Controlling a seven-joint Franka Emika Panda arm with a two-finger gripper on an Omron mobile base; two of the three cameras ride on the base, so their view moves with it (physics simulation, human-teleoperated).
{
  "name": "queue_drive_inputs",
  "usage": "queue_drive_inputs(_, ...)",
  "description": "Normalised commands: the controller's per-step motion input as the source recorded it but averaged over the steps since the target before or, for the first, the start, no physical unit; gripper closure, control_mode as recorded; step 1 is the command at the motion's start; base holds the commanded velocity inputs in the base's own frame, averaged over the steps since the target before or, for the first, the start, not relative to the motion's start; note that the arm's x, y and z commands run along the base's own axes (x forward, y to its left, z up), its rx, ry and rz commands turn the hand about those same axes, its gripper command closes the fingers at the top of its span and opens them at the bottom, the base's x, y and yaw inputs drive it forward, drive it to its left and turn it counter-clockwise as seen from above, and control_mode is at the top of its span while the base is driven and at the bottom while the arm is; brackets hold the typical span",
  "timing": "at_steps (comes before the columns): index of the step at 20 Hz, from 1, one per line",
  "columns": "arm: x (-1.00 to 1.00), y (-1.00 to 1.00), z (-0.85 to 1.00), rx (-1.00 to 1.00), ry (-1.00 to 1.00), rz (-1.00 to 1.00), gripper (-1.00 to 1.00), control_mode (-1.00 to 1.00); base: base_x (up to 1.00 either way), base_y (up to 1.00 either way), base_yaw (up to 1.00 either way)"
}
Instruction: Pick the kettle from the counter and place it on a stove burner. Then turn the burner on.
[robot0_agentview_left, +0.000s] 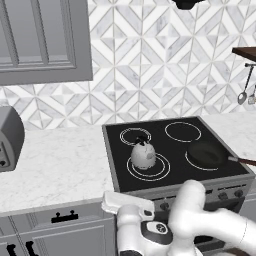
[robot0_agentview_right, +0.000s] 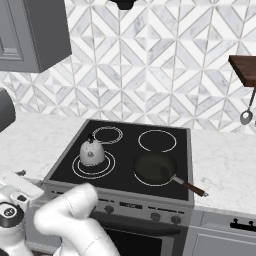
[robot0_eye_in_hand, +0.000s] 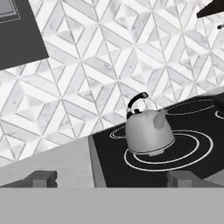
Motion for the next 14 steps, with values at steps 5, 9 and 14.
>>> queue_drive_inputs(5, -0.41, 0.0, -0.44, 0.12, -0.33, 0.03, -1.0, -1.0, 0.0, 0.0, 0.0)
queue_drive_inputs(9, -0.18, 0.0, -0.52, 0.11, -0.32, 0.03, -1.0, -1.0, 0.0, 0.0, 0.0)
queue_drive_inputs(14, -0.06, 0.02, -0.55, 0.09, -0.32, 0.02, -1.0, -1.0, 0.0, 0.0, 0.0)
